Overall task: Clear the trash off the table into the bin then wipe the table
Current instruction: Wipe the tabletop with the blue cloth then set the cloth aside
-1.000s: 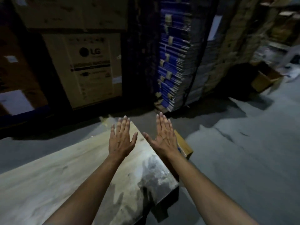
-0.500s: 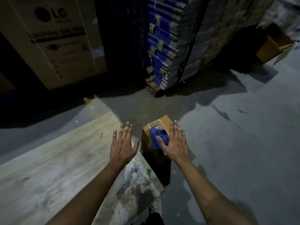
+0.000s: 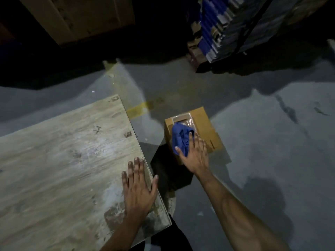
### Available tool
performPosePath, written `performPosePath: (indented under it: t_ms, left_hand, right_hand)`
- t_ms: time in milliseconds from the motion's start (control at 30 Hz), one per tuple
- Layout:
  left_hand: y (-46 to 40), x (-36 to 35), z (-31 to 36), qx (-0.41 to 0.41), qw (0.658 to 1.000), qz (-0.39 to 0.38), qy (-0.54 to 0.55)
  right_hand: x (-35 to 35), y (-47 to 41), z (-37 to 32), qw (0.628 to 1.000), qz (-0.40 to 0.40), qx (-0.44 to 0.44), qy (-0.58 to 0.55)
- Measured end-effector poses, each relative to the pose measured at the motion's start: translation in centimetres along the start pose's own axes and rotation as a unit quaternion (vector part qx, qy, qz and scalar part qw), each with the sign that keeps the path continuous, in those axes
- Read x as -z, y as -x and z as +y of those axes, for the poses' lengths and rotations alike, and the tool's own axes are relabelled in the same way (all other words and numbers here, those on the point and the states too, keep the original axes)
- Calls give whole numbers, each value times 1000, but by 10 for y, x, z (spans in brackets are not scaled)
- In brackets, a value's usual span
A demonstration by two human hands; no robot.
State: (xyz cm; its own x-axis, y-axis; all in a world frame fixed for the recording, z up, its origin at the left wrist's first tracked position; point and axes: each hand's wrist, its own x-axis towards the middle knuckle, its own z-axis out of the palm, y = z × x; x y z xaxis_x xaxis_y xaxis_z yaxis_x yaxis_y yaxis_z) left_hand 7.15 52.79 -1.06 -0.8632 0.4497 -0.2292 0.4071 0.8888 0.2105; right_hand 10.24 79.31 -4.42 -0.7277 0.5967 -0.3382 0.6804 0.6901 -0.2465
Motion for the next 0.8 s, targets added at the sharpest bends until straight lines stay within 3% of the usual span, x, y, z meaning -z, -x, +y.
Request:
performPosePath:
  t_ms: [333, 533, 700, 800]
  left_hand:
    - [0, -21, 3, 8, 999, 33, -17]
    - [1, -21, 2, 2, 999, 35, -25]
    - [3, -18, 3, 0, 999, 40, -22]
    - [4, -18, 0, -2, 999, 48, -23]
  right_hand:
    - [-81, -87, 9, 985, -92, -139, -55]
    - [-75, -95, 19, 984, -99, -98, -114]
    - [-36, -58, -3, 961, 29, -146, -233]
    - [-10, -13, -22, 967, 83, -68, -233]
